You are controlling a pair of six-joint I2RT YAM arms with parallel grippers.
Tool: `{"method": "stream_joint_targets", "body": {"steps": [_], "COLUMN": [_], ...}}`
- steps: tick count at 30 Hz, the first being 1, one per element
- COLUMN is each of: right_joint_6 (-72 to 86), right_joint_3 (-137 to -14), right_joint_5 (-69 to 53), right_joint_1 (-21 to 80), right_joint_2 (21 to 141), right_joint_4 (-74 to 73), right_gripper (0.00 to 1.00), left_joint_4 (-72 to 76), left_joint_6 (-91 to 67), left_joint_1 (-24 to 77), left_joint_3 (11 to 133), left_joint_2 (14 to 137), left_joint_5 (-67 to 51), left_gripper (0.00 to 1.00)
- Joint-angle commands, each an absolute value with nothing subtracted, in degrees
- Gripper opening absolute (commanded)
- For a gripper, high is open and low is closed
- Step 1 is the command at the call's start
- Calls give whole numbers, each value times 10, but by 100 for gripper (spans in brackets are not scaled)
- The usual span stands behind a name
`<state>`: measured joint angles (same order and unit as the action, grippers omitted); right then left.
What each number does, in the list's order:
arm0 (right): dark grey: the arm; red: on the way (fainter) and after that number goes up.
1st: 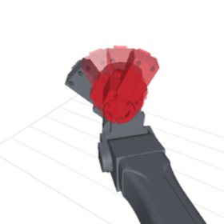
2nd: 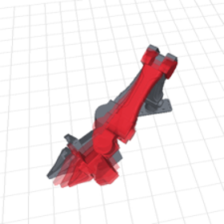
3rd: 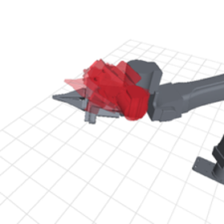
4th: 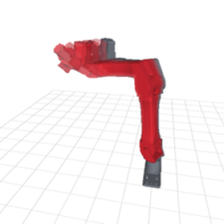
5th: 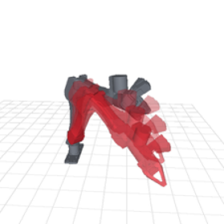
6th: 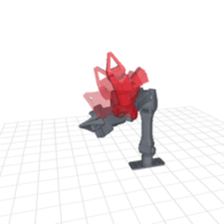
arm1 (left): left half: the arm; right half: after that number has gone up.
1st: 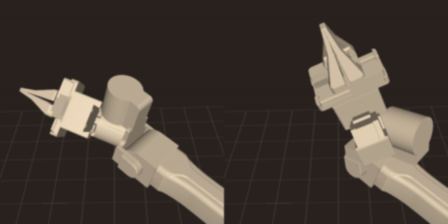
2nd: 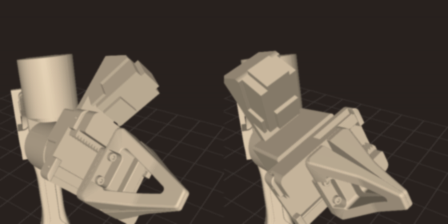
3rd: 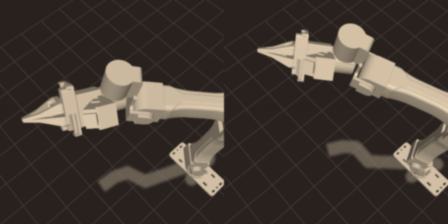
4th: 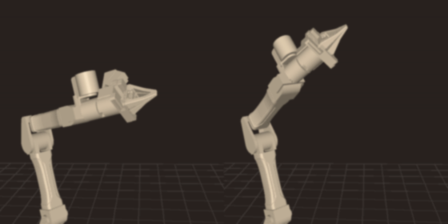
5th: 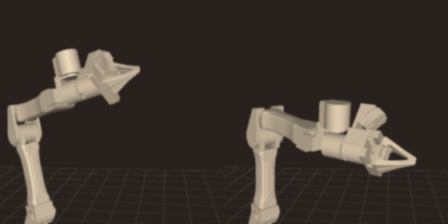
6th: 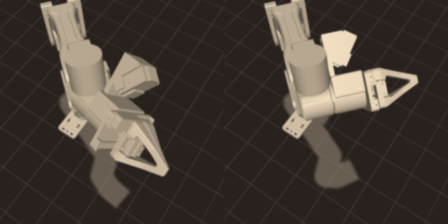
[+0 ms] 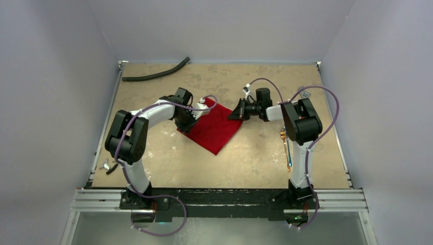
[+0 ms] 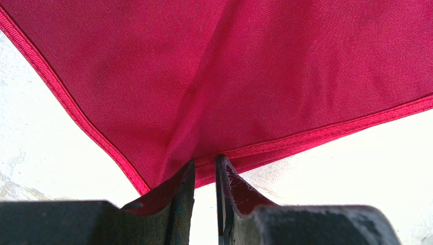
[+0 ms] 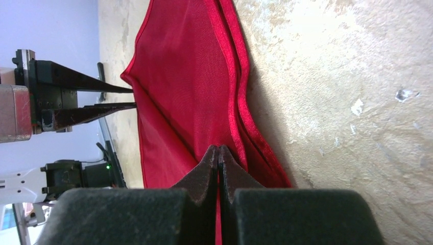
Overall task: Fold the napkin into a case and place the utensils inside
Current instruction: Smooth out the upper triangle-folded napkin at the center of the board.
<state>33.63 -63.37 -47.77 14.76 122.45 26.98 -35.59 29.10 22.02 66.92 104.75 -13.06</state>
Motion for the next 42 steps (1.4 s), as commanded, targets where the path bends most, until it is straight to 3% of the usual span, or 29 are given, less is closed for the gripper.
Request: {"method": "stream_joint_targets", "body": {"steps": [1,6,12,16,24,25,26,27,30,33,38,42], "right_joint_6": [297,281,264,226,117,110,115,122,102,27,-77,-98], "right_joint_3": [-666,-712,-726,-696,-565,-554,-538,-519,-502,-467,-538,-553], "right_joint_5": [-460,-416,-332,-221,85,94,91,87,18,-44,-55,-23], "right_joint_1": [147,148,192,245,376,378,379,377,370,376,375,374], "right_joint_2": [1197,1172,1115,1033,838,822,805,791,759,728,766,763], "right_joint_4": [201,159,123,97,96,104,109,120,131,183,40,40], "right_gripper": [1,14,39,55,78,93,98,99,99,99,98,99], "left_joint_4": [-368,-379,-362,-347,-252,-264,-271,-276,-343,-372,-426,-424], "left_joint_6": [266,210,195,225,163,164,174,197,338,510,790,906], "left_joint_1": [211,206,183,148,23,21,20,19,16,18,28,57], "left_joint_3": [675,695,717,749,773,785,791,792,780,714,604,559], "left_joint_2": [1046,1004,916,882,884,891,899,904,912,891,877,886], "left_joint_5": [-118,-133,-149,-159,-313,-309,-314,-329,-417,-445,-428,-383], "left_gripper": [21,23,32,34,35,44,60,70,81,85,91,93]}}
